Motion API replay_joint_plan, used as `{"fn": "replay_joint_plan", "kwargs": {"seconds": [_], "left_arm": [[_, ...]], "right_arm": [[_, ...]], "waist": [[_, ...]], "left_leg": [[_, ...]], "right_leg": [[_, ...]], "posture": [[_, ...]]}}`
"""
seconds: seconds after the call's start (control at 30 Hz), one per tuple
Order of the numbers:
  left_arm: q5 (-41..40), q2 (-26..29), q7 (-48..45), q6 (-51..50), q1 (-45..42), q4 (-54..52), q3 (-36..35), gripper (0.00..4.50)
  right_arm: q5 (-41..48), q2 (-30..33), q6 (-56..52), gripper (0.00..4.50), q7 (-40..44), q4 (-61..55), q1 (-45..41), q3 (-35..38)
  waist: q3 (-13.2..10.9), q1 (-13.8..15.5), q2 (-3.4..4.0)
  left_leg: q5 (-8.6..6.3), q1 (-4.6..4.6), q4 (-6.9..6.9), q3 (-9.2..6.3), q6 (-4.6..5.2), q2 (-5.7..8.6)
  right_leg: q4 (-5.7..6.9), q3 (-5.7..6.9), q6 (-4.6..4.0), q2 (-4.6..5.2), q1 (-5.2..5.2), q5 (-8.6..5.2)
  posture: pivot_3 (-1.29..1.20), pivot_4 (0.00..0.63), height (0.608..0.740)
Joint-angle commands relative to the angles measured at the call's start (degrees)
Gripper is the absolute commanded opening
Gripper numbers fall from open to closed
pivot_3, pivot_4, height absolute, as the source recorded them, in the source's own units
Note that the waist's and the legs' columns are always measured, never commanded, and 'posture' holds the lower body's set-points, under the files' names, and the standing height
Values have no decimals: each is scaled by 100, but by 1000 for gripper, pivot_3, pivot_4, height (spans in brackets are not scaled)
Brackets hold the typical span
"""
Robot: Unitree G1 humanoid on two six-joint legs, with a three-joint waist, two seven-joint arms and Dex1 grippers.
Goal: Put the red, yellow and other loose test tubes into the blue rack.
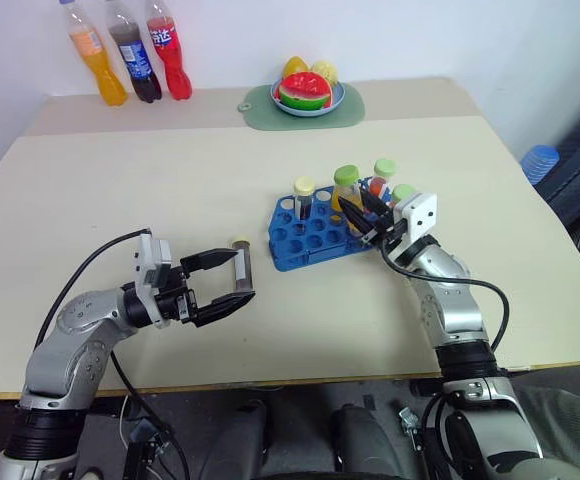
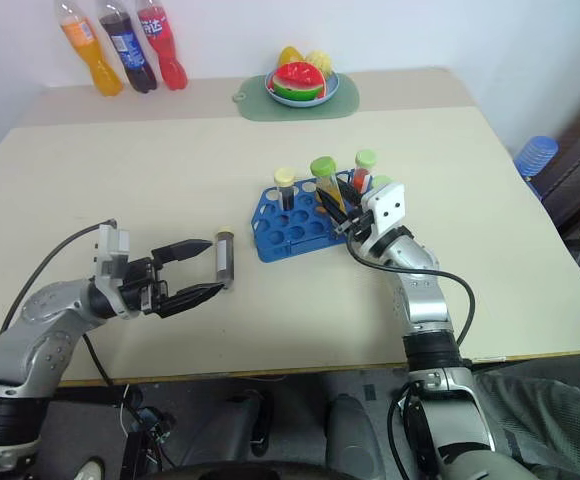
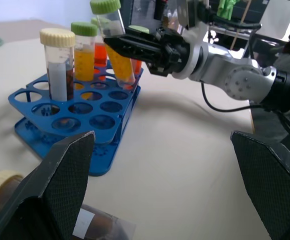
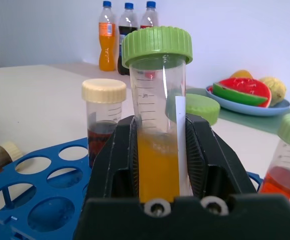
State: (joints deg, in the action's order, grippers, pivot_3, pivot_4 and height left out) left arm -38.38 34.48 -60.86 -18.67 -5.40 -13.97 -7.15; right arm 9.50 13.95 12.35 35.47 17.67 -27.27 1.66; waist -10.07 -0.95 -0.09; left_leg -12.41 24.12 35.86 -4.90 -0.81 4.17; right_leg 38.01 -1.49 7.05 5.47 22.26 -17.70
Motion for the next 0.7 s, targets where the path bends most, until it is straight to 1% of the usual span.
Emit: {"fn": "replay_joint_plan", "kwargs": {"seconds": [0.03, 0.1, 0.23, 0.3, 0.4, 0.47, 0.57, 0.67, 0.7], "left_arm": [[-155, -6, 73, -22, 28, -215, -190, 4500], [-150, -9, 92, -20, 54, -239, -183, 4500], [-158, -41, 169, -54, 30, -251, -139, 4500], [-202, -68, 207, -109, 3, -251, -158, 4500], [-305, -114, 331, -247, -36, -264, -201, 4500], [-577, -254, 783, -559, -90, -358, -356, 4500], [-940, -387, 1474, -1004, -88, -630, -589, 4500], [-1122, -359, 2050, -1360, -29, -909, -785, 4500], [-1239, -346, 2157, -1472, -26, -969, -849, 4500]], "right_arm": [[-126, -153, 249, 811, -149, 385, 0, -90], [-227, -229, 426, 811, -270, 529, -19, -144], [-187, -313, 576, 811, -148, 769, -7, -240], [-160, -329, 604, 1862, -133, 785, 3, -248], [-215, -247, 698, 3291, -246, 743, 27, -196], [-387, -63, 749, 4294, -442, 551, 117, -129], [-300, 359, 429, 4294, -257, -219, 477, -78], [37, 835, -241, 4294, -57, -1255, 963, 82], [129, 978, -464, 4294, -36, -1553, 1110, 158]], "waist": [[1, -4, 0], [3, -6, -3], [7, -11, -9], [9, -13, -11], [5, -2, -6], [5, 11, -6], [4, 29, -9], [4, 25, -9], [4, 22, -9]], "left_leg": [[0, -8, -2, 0, 0, -1], [0, -23, -4, 0, 0, -1], [0, -43, -12, 1, 0, -1], [1, -51, -20, 2, -2, -1], [1, -55, -29, 4, -2, -1], [1, -54, -33, 5, -2, 0], [1, -52, -32, 4, -2, 2], [1, -51, -33, 4, -2, 2], [1, -51, -34, 5, -2, 1]], "right_leg": [[0, 0, 0, -1, -3, 0], [0, -1, 0, -1, -3, 0], [-2, -3, -1, -1, -12, -1], [-2, -5, -2, 0, -17, -1], [-2, -6, -3, 0, -16, -2], [-3, -7, -3, 2, -12, -2], [-4, -7, -2, 6, -11, -2], [-4, -7, -2, 6, -15, -2], [-4, -8, -2, 6, -32, -2]], "posture": [[0, 150, 740], [0, 150, 740], [0, 150, 740], [0, 150, 740], [0, 150, 740], [0, 150, 740], [0, 150, 740], [0, 150, 740], [0, 150, 740]]}}
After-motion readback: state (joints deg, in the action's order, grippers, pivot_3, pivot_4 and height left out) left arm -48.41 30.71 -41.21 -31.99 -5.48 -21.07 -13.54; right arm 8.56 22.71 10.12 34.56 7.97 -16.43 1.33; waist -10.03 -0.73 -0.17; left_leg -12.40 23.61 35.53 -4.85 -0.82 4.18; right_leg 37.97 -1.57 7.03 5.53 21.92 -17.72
